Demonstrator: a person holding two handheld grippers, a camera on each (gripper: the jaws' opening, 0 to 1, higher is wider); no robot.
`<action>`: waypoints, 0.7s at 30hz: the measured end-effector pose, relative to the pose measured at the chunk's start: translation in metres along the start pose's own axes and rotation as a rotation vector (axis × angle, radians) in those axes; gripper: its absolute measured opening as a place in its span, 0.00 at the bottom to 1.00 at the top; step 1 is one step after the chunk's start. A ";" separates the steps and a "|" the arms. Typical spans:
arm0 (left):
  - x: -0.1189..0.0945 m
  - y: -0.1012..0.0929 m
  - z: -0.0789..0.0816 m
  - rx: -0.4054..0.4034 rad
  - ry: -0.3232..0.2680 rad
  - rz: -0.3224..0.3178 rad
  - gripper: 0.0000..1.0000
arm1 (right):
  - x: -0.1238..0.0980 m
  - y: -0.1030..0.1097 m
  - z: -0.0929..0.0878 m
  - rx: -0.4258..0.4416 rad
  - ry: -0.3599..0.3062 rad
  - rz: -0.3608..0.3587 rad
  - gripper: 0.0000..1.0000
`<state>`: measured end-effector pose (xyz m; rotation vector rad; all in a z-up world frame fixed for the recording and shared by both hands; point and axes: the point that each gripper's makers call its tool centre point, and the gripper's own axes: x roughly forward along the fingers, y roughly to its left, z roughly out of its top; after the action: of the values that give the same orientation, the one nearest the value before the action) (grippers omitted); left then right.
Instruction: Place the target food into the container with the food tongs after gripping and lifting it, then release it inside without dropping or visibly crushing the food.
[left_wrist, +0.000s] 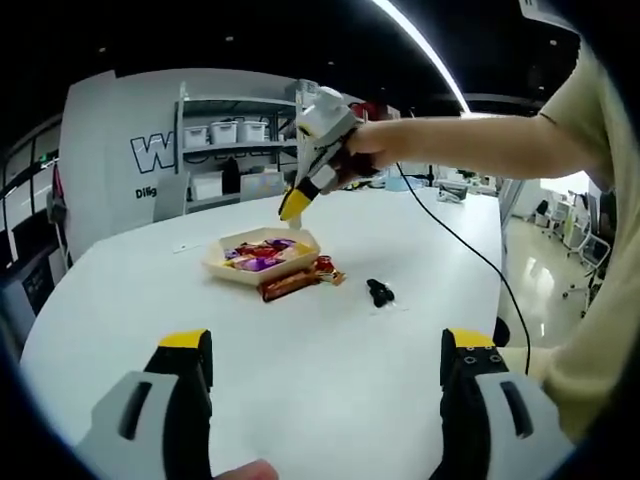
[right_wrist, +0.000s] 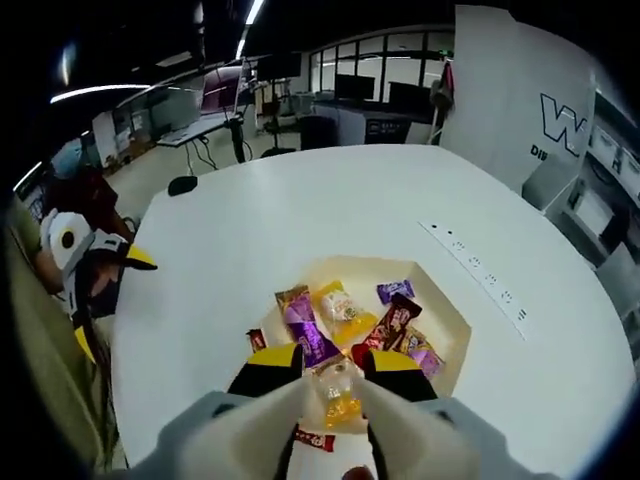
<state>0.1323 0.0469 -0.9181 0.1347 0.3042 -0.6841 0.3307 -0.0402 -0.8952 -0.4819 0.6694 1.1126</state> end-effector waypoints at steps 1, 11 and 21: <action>0.000 0.000 0.000 0.000 -0.001 0.000 0.92 | -0.001 0.003 -0.001 -0.015 -0.004 0.010 0.20; 0.001 -0.002 0.000 0.005 0.004 -0.005 0.92 | -0.005 0.029 -0.009 -0.107 -0.027 0.088 0.20; 0.002 -0.002 0.000 0.006 0.006 -0.007 0.92 | -0.009 0.054 -0.018 -0.173 -0.063 0.178 0.21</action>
<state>0.1330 0.0444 -0.9190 0.1416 0.3084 -0.6919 0.2741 -0.0380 -0.9031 -0.5399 0.5721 1.3558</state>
